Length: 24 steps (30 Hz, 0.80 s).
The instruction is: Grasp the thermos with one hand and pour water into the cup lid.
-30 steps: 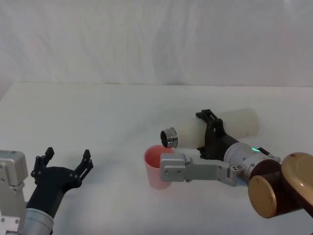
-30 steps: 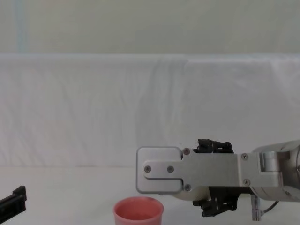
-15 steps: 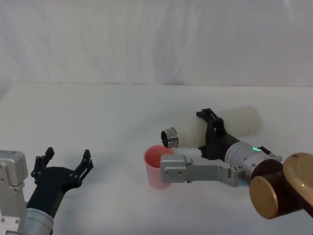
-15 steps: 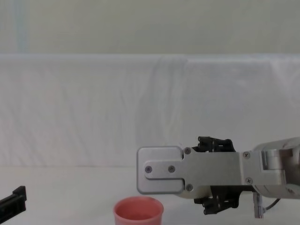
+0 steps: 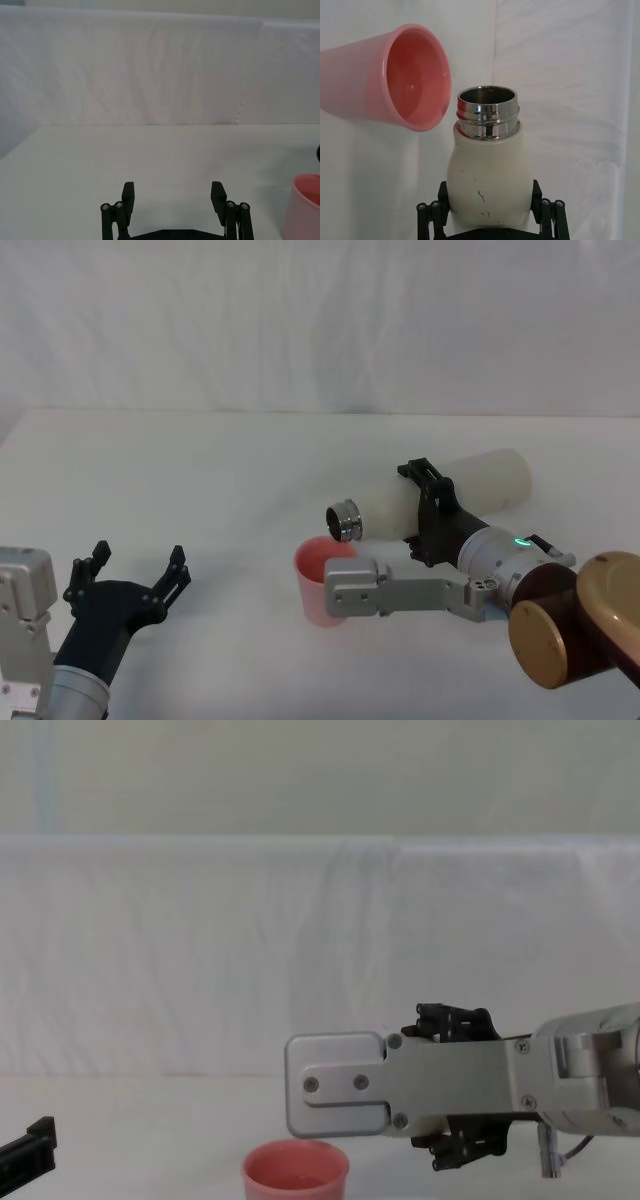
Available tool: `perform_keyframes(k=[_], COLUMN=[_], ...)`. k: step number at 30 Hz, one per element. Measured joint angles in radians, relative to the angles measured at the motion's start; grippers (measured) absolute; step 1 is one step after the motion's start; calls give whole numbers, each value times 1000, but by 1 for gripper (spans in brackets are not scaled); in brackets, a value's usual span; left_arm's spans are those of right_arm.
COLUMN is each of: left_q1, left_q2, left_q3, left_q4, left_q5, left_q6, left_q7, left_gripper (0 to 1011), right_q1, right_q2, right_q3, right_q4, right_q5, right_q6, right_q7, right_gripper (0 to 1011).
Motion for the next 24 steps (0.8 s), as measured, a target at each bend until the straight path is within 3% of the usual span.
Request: perform_keyframes(k=[24], left_q1=[0], left_q2=[0], left_q3=[0], left_q4=[0], left_q5=[0], left_q6=[0], left_q7=[0], left_gripper=[1001], right_q1=[0], right_q2=[4], right_q3=[-17], right_q4=[-18], right_q5=[-51], right_q6=[2], right_q7=[21], right_gripper=[957])
